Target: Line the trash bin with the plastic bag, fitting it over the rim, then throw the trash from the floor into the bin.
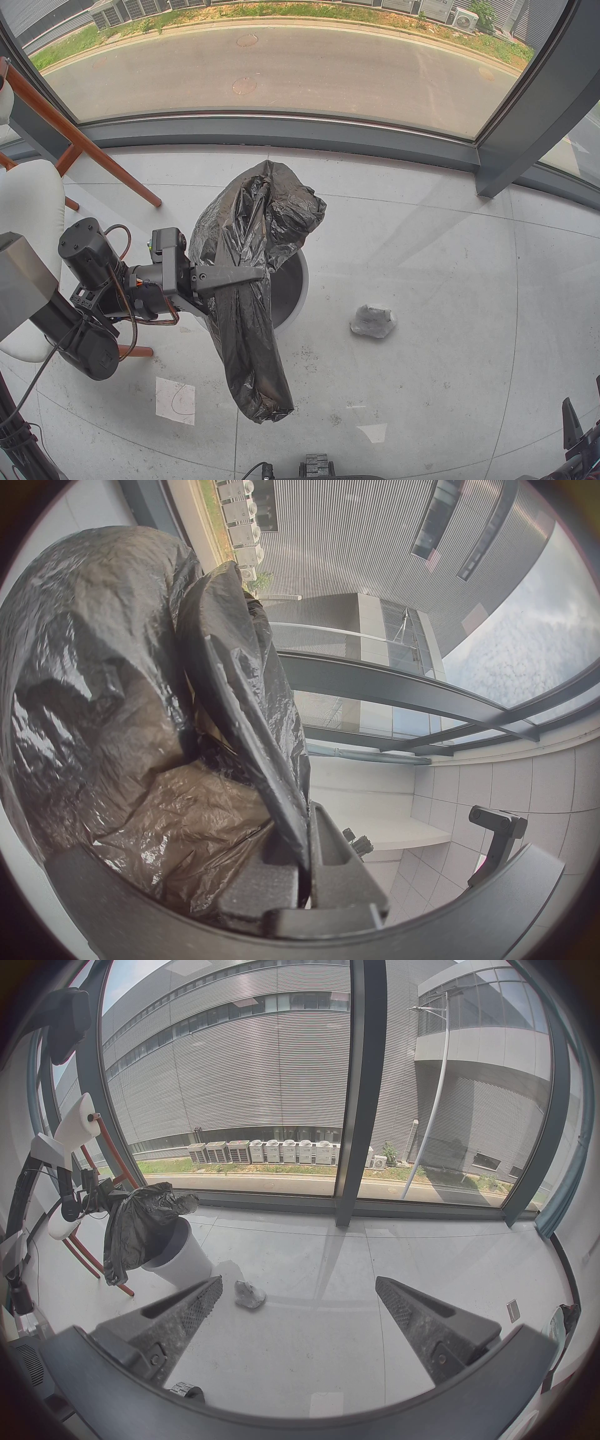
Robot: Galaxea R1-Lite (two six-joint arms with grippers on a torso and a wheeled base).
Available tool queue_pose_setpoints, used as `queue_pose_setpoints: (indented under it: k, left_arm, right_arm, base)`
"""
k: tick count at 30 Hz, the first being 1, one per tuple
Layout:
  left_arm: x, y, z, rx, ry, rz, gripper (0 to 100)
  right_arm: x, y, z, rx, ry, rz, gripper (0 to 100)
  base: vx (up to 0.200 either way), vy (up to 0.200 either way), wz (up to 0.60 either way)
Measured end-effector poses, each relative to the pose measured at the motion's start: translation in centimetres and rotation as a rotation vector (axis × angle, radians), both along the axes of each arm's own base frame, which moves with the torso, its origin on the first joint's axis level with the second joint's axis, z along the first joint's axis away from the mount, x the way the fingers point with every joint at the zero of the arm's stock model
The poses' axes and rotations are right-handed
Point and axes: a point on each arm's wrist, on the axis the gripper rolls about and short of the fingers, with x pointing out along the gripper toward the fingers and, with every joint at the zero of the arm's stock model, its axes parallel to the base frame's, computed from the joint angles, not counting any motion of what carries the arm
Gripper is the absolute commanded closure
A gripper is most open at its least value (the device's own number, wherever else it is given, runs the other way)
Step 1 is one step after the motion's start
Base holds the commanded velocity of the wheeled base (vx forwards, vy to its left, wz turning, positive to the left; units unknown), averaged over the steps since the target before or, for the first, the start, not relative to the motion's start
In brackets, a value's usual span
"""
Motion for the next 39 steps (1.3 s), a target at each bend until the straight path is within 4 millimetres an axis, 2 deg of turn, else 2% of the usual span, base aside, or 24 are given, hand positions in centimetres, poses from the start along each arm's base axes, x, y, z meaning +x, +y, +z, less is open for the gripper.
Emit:
queue_pose_setpoints:
  k: [6, 11, 20, 28, 35, 39]
  left_arm:
    - [0.1, -0.6, -1.2, 0.017, -0.009, -0.011, 100]
    - [-1.0, -2.0, -2.5, 0.034, 0.042, -0.059, 100]
    - [-1.1, -2.8, -2.8, 0.035, 0.054, -0.077, 100]
    - [0.2, -1.2, -2.3, 0.012, 0.040, 0.050, 100]
    - [2.5, 1.2, -1.9, -0.011, 0.008, 0.180, 100]
    - [3.1, 1.3, -1.8, -0.024, 0.040, 0.184, 100]
  right_arm:
    - [0.0, 0.0, 0.0, 0.000, 0.000, 0.000, 0]
    - [0.0, 0.0, 0.0, 0.000, 0.000, 0.000, 0]
    - [0.0, 0.0, 0.0, 0.000, 0.000, 0.000, 0]
    - [0.0, 0.0, 0.0, 0.000, 0.000, 0.000, 0]
    - [0.0, 0.0, 0.0, 0.000, 0.000, 0.000, 0]
    - [0.0, 0.0, 0.0, 0.000, 0.000, 0.000, 0]
  base:
    - [0.000, 0.000, 0.00]
    - [0.000, 0.000, 0.00]
    - [0.000, 0.000, 0.00]
    - [0.000, 0.000, 0.00]
    - [0.000, 0.000, 0.00]
    - [0.000, 0.000, 0.00]
